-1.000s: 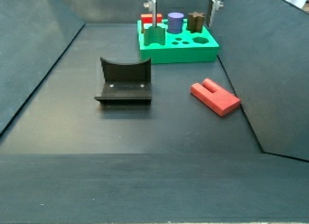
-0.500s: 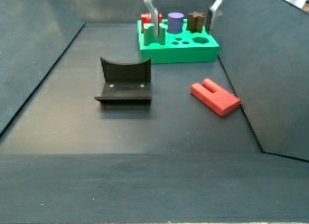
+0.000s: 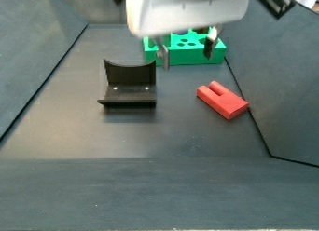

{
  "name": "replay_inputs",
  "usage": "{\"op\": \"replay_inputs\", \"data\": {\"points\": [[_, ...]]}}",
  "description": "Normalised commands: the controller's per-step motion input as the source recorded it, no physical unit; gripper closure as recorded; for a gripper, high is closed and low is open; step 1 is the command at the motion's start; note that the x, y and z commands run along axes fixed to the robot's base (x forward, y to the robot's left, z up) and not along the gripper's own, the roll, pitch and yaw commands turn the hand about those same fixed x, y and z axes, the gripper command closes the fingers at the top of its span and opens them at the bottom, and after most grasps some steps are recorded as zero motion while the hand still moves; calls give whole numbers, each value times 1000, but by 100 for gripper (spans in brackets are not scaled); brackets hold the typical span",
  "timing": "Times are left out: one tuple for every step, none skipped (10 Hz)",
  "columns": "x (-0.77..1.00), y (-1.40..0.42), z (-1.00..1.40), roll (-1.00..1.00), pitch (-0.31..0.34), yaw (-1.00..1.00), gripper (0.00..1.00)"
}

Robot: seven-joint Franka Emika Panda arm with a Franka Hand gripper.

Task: Pick up the square-circle object. Move up. Rotate the square-circle object. Place the square-circle object on the fixture. Regrasp the square-circle object. Move to above the board. Insert the square-circle object.
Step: Pick up the square-circle object.

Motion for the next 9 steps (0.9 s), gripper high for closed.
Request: {"op": "replay_inputs", "data": {"points": [[-171,-677,-677,27,149,289,0],[-391,-700,-240,-99,0,100,0],[-537,-429,-160,-186,-221,163,0],[-643,-143,-320,-147,-367,160,0],[-580,37,-383,-139,-367,106,0],[-457,229,-460,-147,-351,109,0],[-289,277,-600,-139,-284,17,0],[-211,251,-540,-216,-229,0,0],[0,154,-346,-246,-124,0,0]]}}
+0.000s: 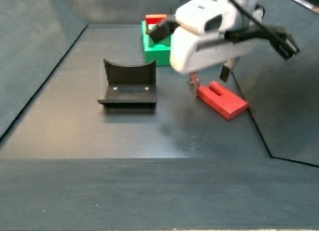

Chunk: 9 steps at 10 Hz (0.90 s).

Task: Pick up the square-circle object. Move up. Rotate the square-circle object. Place the square-circle object on the fixture. Regrasp the square-circle object. Move to above the board. Insert the square-circle object.
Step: Pick up the square-circle object.

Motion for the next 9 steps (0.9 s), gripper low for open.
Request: {"op": "replay_inputs", "data": {"points": [[0,131,-386,-243,-110,0,0],[-20,111,-391,-219,-116,0,0],[-54,77,-151,-187,-83,0,0],[0,0,-11,-80,0,0,0],[0,0,-11,-10,-16,0,0],[0,0,0,7,0,0,0],[0,0,0,0,0,0,100],[0,0,0,0,0,0,100],[0,0,0,0,0,0,100]]}}
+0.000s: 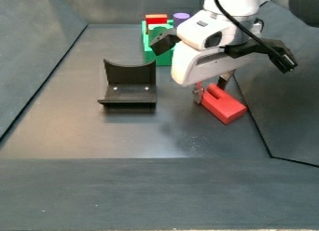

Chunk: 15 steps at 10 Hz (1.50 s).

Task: Pick up the square-circle object. Move up. Rotate the square-circle object. Place the square-circle object on the fixture. Regrasp the square-circle object. Move to above the board. Insert the square-circle object.
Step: Pick up the square-circle object, then move up, then rotate the square-circle object.

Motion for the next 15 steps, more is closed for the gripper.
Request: {"op": "replay_inputs", "data": {"points": [[0,0,0,0,0,0,100],[0,0,0,0,0,0,100],[0,0,0,0,0,0,100],[0,0,0,0,0,0,100],[0,0,0,0,0,0,100],[0,0,0,0,0,0,100],[0,0,0,0,0,0,100],[0,0,0,0,0,0,100],[0,0,833,0,0,0,100],[-48,-57,778,-14,32,-22,100],[-43,-45,654,-18,39,-15,100],[-33,-35,574,-21,40,-9,100],[-18,-21,394,-27,44,0,100],[-19,-18,247,-33,43,4,100],[613,526,833,0,0,0,100]]}}
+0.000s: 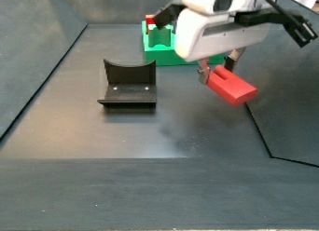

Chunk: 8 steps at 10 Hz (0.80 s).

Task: Pick up the square-circle object. Move up. Rotate the square-circle object. Place the square-circle object on the fixture. Regrasp the square-circle object. Move to above the board. Insert the square-circle object.
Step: Rotate the square-circle object.

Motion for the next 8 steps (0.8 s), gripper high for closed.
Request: {"op": "replay_inputs", "data": {"points": [[579,505,739,-9,28,-6,100],[361,287,515,-42,101,-20,100],[248,186,397,-52,100,-21,100],[88,105,186,-53,53,-21,100],[0,0,0,0,0,-1000,100],[-14,-23,-38,0,1,-1000,100],[-10,-16,-33,0,1,-1000,100],[1,-5,-24,0,0,-1000,100]]}}
